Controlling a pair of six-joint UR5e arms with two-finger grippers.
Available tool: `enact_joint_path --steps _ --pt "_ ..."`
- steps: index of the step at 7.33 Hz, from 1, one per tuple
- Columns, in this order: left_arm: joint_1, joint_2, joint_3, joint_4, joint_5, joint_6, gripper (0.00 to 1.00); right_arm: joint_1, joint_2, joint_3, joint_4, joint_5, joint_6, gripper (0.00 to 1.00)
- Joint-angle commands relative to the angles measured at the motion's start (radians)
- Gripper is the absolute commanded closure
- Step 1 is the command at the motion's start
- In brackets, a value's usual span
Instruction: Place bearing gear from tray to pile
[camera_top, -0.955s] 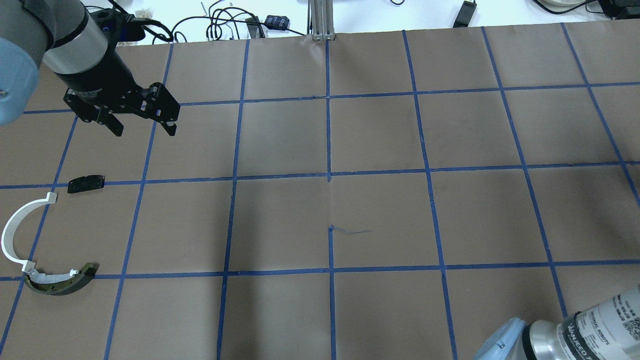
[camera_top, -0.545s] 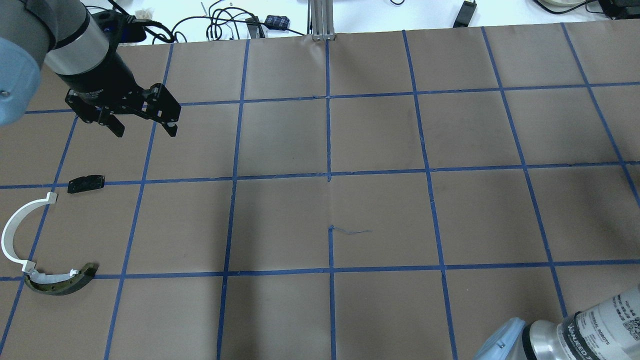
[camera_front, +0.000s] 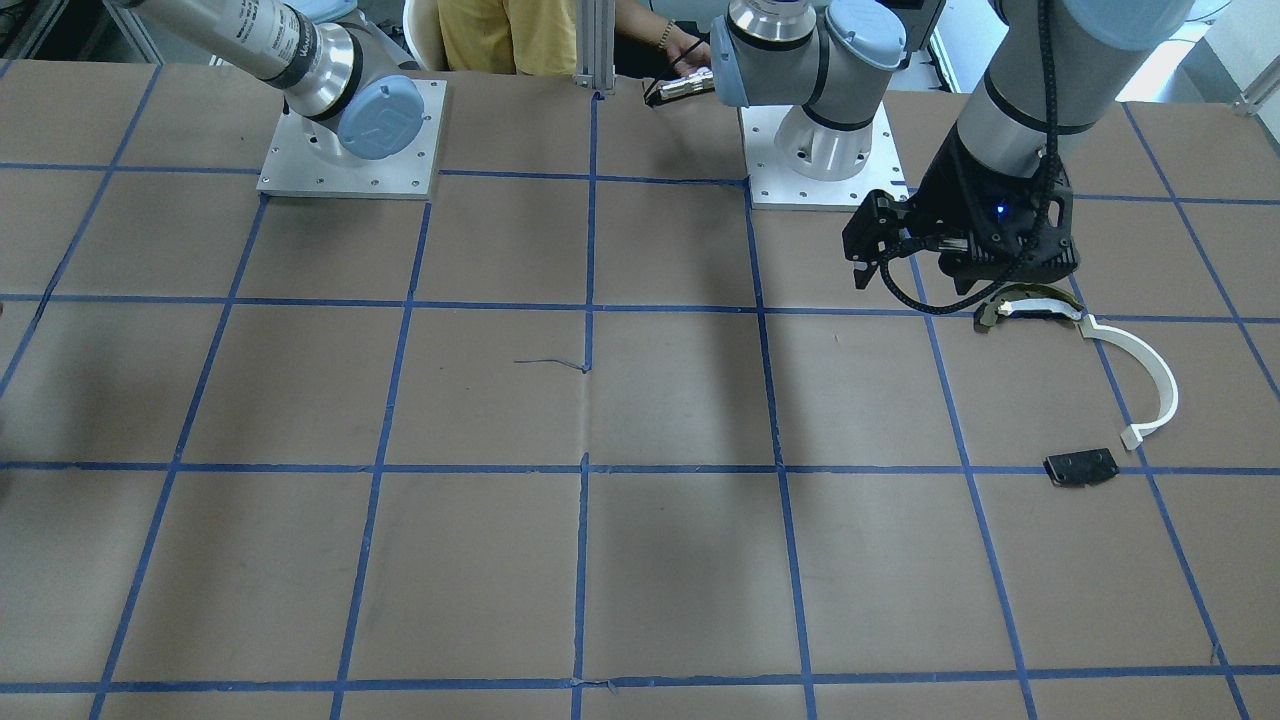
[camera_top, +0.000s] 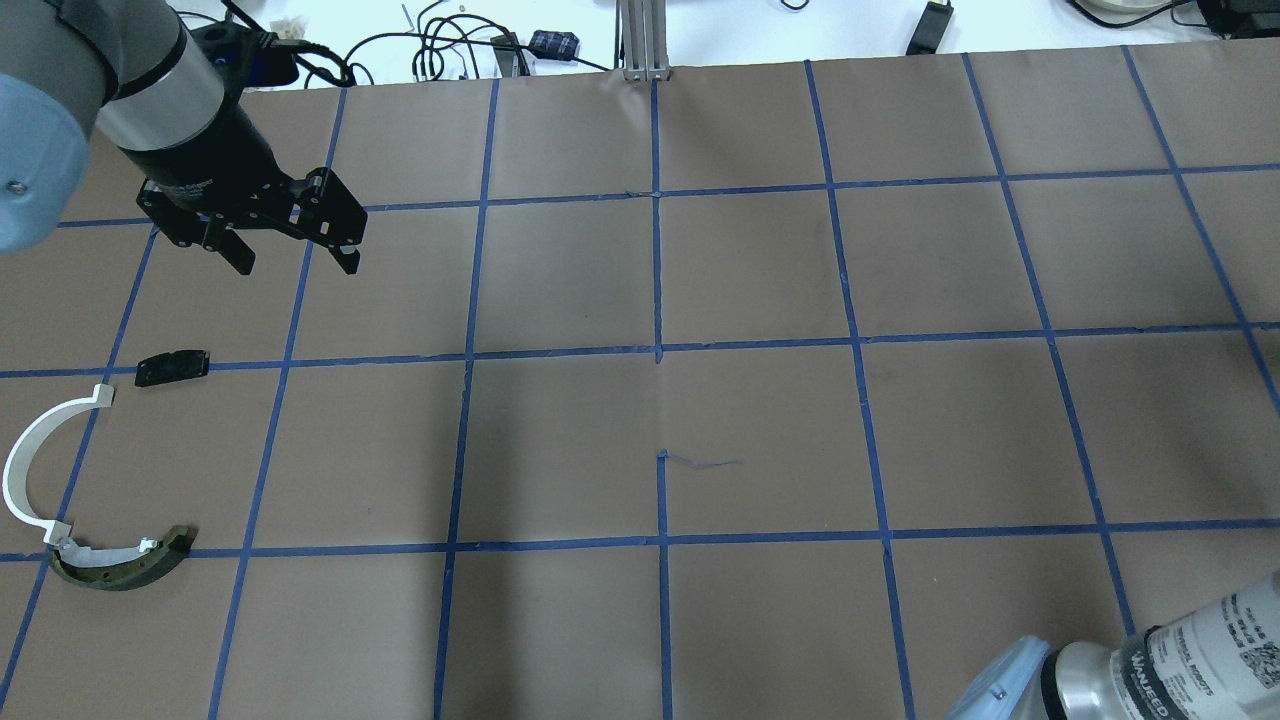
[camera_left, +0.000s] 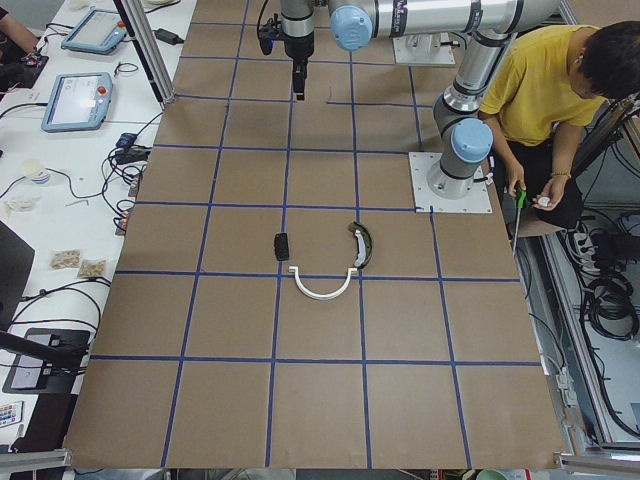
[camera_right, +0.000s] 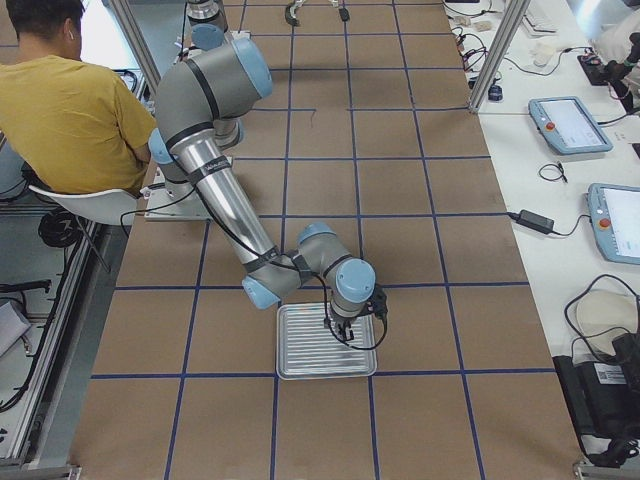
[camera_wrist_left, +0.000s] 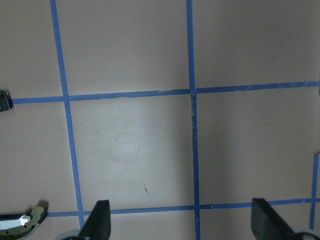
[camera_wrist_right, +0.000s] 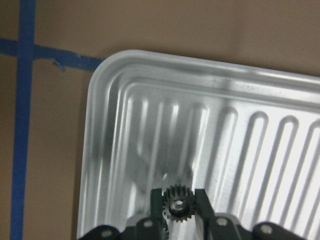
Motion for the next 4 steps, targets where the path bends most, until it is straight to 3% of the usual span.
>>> enact_joint_path --steps 1,3,4 --pt "0.000 -0.002 0.000 0.002 0.002 0.000 0.00 0.139 -0.144 0.058 0.043 0.003 0.099 1.00" --pt "0.000 -0.001 -0.001 0.002 0.000 0.000 0.00 0.352 -0.334 0.269 0.093 0.047 0.412 1.00" --pt "0.000 -0.002 -0.001 0.000 -0.001 0.000 0.00 0.574 -0.382 0.306 0.064 0.074 0.657 1.00"
